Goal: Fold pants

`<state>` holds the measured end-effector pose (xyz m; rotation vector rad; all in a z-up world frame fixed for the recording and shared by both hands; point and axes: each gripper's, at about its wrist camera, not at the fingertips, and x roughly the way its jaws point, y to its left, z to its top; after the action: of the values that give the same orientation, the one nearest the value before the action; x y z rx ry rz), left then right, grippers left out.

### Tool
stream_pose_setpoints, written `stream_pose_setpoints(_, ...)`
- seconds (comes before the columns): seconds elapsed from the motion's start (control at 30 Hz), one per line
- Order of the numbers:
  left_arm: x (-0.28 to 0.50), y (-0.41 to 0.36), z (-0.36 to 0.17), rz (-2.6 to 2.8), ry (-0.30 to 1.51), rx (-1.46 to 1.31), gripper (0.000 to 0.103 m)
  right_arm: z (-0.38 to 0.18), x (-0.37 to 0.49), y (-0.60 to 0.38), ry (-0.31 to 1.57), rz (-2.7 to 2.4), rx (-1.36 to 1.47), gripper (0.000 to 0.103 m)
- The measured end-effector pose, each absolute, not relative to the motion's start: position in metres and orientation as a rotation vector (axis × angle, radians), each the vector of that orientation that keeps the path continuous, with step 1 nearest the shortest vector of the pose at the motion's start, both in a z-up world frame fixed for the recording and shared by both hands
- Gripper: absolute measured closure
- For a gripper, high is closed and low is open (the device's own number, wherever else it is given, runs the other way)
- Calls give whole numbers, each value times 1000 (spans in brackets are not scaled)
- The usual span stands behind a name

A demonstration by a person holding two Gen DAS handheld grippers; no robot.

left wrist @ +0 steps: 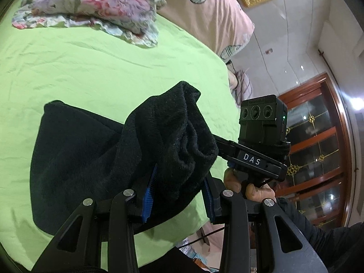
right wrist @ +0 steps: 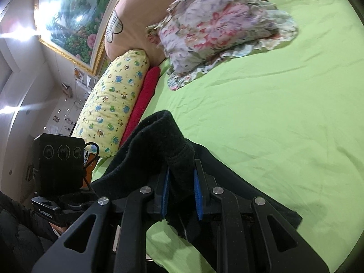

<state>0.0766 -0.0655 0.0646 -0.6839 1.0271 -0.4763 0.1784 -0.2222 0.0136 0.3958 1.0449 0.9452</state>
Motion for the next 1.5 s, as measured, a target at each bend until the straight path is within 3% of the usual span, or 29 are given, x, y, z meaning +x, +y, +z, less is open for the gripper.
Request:
stream_pose_setpoints(0.63, 88, -113, 36, -536, 1153, -542, 66, -18, 164, -262, 1090, 857, 398, 83)
stream_pose_setpoints(0.83, 90, -123, 27, -565, 1191, -505, 60, -26, 158, -273, 1115, 807, 397, 81)
stream_pose_setpoints(0.9, 92, -128, 22, -572, 1208, -499, 52, -29, 158, -278, 1127, 771, 386, 79)
stream_pose_setpoints(1.17, 97, -135, 19, -624, 1232, -525, 38, -27, 149, -327, 1103, 559, 462, 79)
stream_pose_setpoints(1.2, 97, -135, 21, -631, 1229, -522, 35, -26, 146, -333, 1100, 545, 479, 77)
stream_pose_setpoints(1.27, 97, -133, 24, -634, 1223, -520, 32, -23, 140, -341, 1090, 518, 510, 59)
stream_pose_setpoints(1.3, 97, -133, 25, -632, 1224, -521, 32, -21, 136, -343, 1082, 503, 523, 54)
stream_pose_setpoints(1.5, 97, -118, 31, -595, 1207, -560, 30, -11, 119, -339, 1061, 473, 545, 52)
